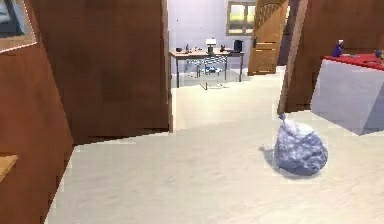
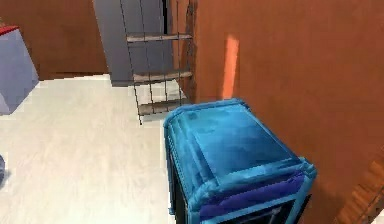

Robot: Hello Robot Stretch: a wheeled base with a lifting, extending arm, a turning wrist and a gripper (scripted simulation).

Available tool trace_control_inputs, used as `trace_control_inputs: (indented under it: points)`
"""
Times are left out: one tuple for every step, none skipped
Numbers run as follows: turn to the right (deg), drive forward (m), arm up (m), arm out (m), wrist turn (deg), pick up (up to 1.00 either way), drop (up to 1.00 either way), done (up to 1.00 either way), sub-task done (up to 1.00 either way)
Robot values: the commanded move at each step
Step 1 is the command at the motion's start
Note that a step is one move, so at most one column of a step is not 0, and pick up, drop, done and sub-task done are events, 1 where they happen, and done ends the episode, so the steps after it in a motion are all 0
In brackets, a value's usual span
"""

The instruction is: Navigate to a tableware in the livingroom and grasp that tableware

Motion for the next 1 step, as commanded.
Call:
trace_control_inputs:
  points:
    - [0.0,1.00,0.00,0.00,0.0,0.00,0.00,0.00,0.00]
